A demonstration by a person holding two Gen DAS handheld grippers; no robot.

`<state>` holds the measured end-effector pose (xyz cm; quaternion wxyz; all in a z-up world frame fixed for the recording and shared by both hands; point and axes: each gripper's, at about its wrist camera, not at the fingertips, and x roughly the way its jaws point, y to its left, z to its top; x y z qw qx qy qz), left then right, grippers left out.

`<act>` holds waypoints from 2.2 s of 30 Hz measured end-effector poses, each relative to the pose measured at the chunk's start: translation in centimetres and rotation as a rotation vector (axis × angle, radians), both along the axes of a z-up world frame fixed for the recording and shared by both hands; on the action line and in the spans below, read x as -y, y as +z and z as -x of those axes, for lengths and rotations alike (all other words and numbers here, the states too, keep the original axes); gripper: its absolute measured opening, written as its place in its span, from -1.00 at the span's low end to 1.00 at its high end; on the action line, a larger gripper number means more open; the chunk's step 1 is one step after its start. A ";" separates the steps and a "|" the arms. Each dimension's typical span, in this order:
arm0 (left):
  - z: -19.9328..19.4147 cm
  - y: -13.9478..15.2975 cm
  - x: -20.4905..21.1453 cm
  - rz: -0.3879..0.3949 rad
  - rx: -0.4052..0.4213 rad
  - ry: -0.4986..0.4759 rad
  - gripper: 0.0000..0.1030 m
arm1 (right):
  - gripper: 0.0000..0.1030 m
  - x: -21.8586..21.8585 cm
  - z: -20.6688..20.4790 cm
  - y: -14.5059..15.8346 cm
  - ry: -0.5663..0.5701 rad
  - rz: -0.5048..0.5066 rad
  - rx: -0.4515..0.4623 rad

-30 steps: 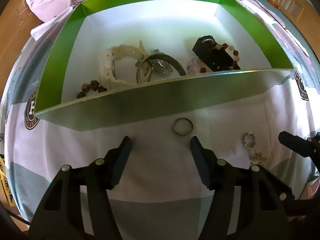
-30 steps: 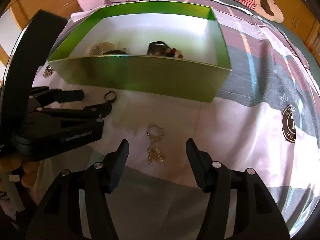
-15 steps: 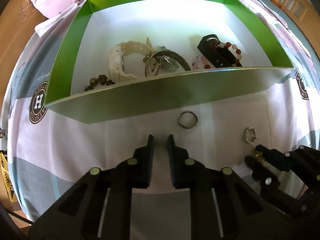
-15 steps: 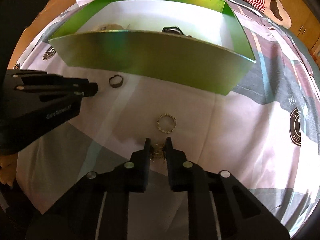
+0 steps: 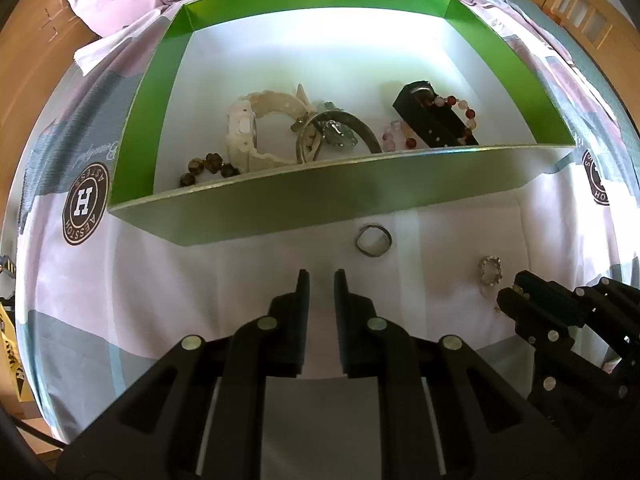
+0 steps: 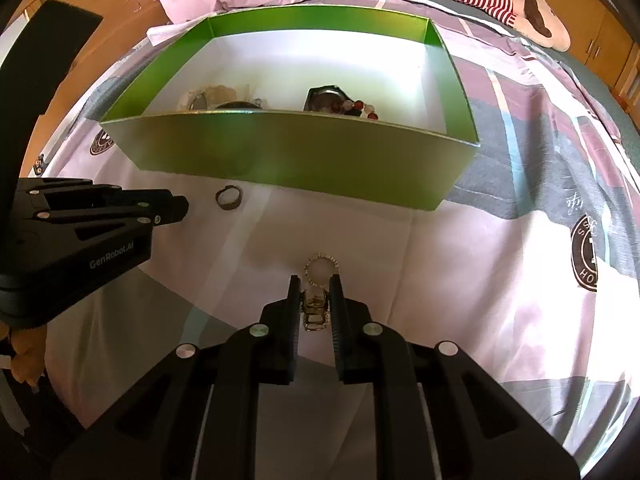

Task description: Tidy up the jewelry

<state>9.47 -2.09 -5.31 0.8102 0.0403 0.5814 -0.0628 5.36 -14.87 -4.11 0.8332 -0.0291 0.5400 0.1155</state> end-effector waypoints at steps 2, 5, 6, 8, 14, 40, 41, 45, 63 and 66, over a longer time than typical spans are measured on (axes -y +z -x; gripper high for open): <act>0.0 0.2 -0.1 0.014 -0.004 -0.005 -0.75 | -0.72 0.2 -0.1 0.2 -0.012 -0.006 0.005; -0.5 0.9 -0.7 0.073 -0.013 -0.005 -0.75 | -0.72 0.8 -0.2 0.6 -0.039 -0.016 0.013; -0.6 1.0 -1.3 0.097 -0.019 -0.004 -0.75 | -0.72 1.0 -0.3 0.7 -0.049 -0.023 0.016; -0.9 1.3 -2.5 0.157 -0.036 0.015 -0.75 | -0.72 1.5 -0.4 1.0 -0.064 -0.034 0.024; -1.0 1.1 -3.3 0.221 -0.045 0.031 -0.47 | -0.72 2.4 -0.4 1.4 -0.085 -0.049 0.028; -0.6 -0.4 0.2 0.048 0.053 -0.063 -0.61 | -0.60 -0.7 -0.6 -0.2 0.024 -0.003 0.036; -0.5 0.1 0.0 0.057 0.059 -0.060 -0.61 | -0.60 0.0 -0.6 0.5 0.005 -0.031 0.041; -0.2 1.8 -0.7 0.078 0.082 -0.052 -0.61 | -0.60 2.1 -0.5 2.0 -0.051 -0.081 0.064; 0.2 1.5 0.3 0.039 0.071 -0.082 -0.61 | -0.60 1.9 1.4 -0.6 0.007 0.038 -0.025; 0.2 1.3 0.4 0.037 0.069 -0.082 -0.61 | -0.60 1.9 1.5 -0.8 0.011 0.039 -0.016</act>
